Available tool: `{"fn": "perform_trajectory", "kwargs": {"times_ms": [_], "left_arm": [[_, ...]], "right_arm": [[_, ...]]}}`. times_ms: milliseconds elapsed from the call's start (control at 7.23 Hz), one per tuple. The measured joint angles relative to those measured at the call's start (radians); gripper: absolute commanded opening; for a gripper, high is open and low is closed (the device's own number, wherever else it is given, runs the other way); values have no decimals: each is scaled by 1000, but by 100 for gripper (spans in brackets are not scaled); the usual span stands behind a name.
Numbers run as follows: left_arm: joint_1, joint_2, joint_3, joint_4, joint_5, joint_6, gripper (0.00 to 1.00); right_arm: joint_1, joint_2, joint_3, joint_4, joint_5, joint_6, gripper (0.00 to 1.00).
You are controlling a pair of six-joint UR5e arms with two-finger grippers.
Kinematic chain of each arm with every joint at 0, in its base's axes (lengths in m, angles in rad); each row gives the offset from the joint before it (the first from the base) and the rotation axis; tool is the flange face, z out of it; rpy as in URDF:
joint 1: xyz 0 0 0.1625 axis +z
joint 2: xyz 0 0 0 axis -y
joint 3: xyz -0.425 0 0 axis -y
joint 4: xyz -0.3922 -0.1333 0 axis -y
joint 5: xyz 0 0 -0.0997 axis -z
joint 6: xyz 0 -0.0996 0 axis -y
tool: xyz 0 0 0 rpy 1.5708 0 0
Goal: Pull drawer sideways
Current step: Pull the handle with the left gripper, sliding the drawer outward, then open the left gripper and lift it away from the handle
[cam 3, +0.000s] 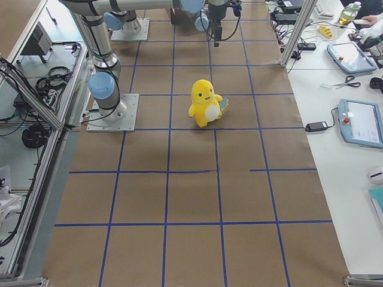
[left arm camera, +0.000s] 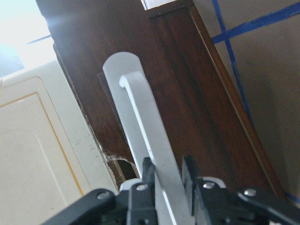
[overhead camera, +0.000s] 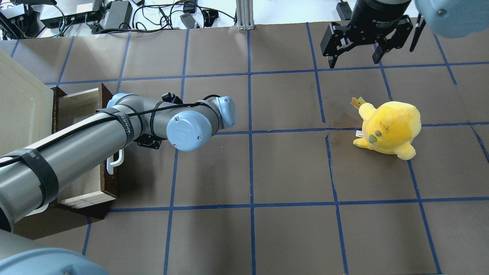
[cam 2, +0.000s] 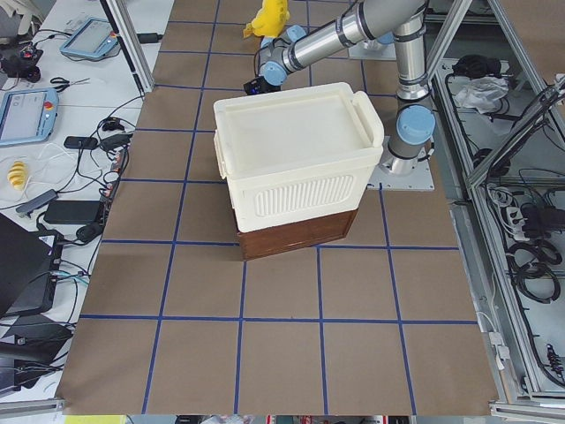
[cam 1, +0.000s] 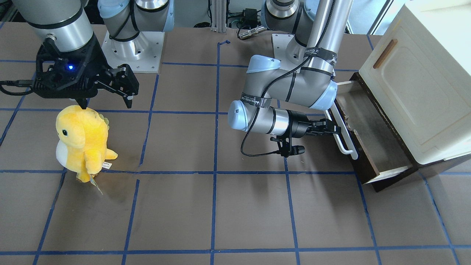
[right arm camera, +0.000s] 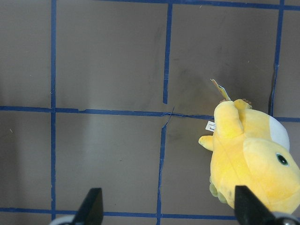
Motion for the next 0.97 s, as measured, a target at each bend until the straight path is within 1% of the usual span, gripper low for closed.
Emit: {"fn": "perform_trajectory", "kwargs": {"times_ms": [138,277,415,691,830,968], "left_arm": [[-3,-3,2,0,0,0,9],[-4,-4,3,0,0,0,84],[-4,-5,3,-1,0,0,100],[-4,-2,10,0,-16,-2,100],[-6,2,28,1,-56,11,100],[-11,16,65,3,-129,63,100]], "right_arm": [[0,0,0,0,0,0,100],[0,0,0,0,0,0,100],[0,0,0,0,0,0,100],[0,0,0,0,0,0,100],[0,0,0,0,0,0,100],[0,0,0,0,0,0,100]]}}
